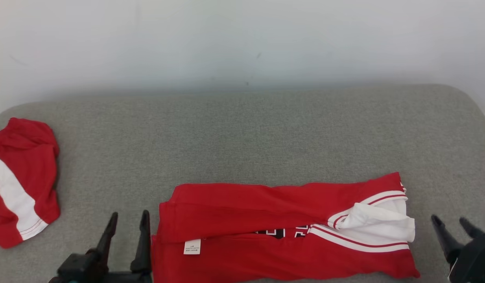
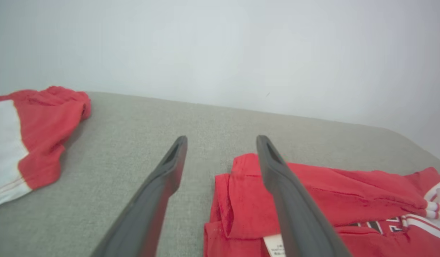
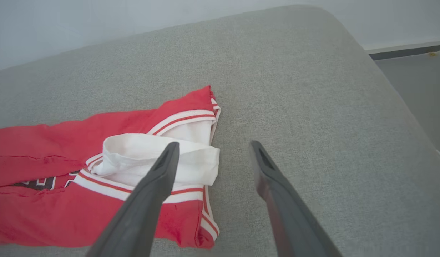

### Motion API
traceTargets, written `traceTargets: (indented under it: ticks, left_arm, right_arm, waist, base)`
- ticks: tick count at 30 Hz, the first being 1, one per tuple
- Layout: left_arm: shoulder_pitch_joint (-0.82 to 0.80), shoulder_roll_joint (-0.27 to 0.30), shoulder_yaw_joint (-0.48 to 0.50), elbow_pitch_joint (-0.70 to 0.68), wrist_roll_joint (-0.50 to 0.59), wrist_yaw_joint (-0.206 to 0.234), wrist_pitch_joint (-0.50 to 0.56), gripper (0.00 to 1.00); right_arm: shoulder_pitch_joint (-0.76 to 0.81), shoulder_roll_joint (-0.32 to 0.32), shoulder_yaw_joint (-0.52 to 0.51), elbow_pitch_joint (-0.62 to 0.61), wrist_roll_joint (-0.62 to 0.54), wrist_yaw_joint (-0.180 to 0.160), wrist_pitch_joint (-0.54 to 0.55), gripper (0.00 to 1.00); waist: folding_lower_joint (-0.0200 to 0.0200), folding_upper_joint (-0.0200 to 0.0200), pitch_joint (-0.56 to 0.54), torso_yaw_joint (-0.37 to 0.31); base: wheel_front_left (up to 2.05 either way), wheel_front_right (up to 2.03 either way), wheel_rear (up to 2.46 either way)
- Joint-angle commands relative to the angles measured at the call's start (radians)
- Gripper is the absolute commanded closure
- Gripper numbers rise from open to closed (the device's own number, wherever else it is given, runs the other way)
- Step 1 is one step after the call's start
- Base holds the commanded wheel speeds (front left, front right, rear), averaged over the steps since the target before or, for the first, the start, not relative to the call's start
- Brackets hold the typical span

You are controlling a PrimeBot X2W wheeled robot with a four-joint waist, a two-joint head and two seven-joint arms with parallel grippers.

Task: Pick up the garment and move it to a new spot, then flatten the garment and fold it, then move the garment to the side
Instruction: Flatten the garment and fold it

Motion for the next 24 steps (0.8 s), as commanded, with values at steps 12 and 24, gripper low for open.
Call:
traceTargets:
  ticks: [12, 24]
  left_arm:
    - [0.202, -0.033, 0.195, -0.249, 0.225, -0.117, -0.002, 0.0]
    - [0.218, -0.087, 0.254, -0.275, 0.291, -0.138, -0.003, 0.0]
  right_arm:
    - [-0.028, 0.222, -0.17, 0.094, -0.127, -0.002, 0.076, 0.0]
    - [-0.21, 0.252, -0.26, 0.313, -0.313, -0.002, 0.125, 0.0]
  waist:
    - [0.0, 0.0001, -0.008, 0.057]
    - [0.0, 0.0001, 0.054, 0.124]
  base:
    - [0.0, 0.0, 0.0]
    - [0.0, 0.0, 0.0]
